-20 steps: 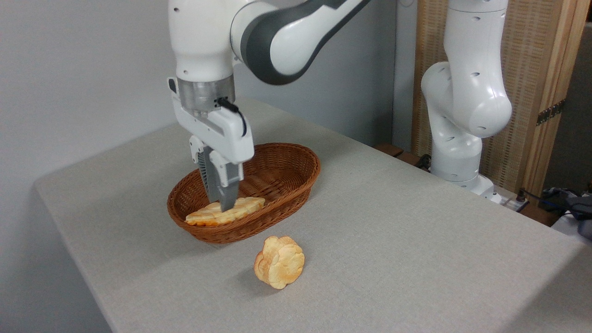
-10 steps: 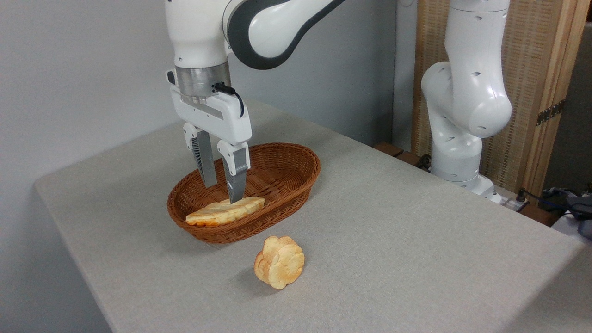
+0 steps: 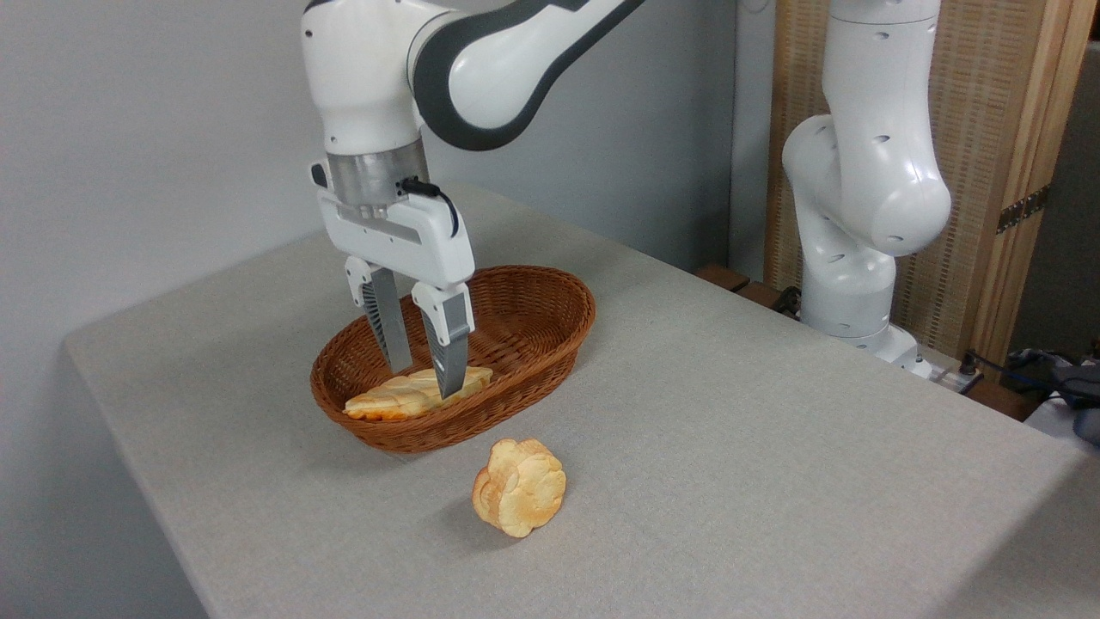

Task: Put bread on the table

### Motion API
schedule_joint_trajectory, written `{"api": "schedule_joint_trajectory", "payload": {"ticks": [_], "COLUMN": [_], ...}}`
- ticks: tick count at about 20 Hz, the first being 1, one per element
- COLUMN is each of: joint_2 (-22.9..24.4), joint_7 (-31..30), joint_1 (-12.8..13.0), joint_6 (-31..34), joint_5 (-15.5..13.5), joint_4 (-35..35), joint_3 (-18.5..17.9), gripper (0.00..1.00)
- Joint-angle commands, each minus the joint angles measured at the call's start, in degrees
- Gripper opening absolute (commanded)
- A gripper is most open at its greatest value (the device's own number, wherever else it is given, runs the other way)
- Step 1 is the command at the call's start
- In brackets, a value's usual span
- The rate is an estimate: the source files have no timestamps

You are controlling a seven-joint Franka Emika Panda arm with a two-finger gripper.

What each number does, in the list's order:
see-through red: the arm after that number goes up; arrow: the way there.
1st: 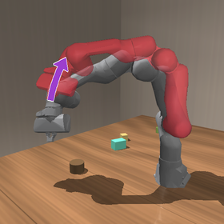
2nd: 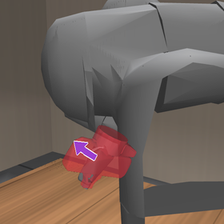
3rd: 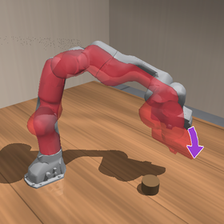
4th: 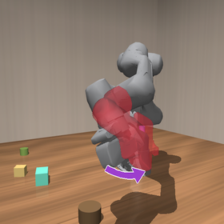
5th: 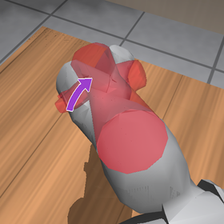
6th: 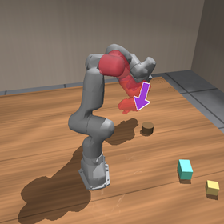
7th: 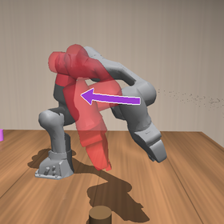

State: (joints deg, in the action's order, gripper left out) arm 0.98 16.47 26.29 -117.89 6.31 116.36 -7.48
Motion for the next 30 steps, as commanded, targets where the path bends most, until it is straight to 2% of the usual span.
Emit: {"api": "schedule_joint_trajectory", "payload": {"ticks": [1,7,9,13,14,16,18,19,30], "joint_2": [-0.63,-1.85,-2.38,-3.0,-3.0,-3.0,-2.91,-2.91,-2.3], "joint_7": [-1.53,-1.36,-1.53,-1.53,-1.53,-1.44,-1.36,-1.36,-1.44], "joint_1": [0.17,0.17,0.08,0.08,0.08,0.08,0.08,0.08,0.17], "joint_6": [1.08,1.0,0.65,0.21,0.21,0.21,0.21,0.21,0.29], "joint_5": [1.16,1.25,3.0,3.44,3.44,3.36,3.27,3.18,2.83], "joint_4": [-0.26,-0.26,-0.43,-0.52,-0.52,-0.69,-0.7,-0.7,-0.78], "joint_3": [0.71,1.5,1.5,1.5,1.5,1.59,1.68,1.85,2.03], "gripper": [1.0,1.0,1.0,0.98,0.9,0.57,0.36,0.32,0.32]}}
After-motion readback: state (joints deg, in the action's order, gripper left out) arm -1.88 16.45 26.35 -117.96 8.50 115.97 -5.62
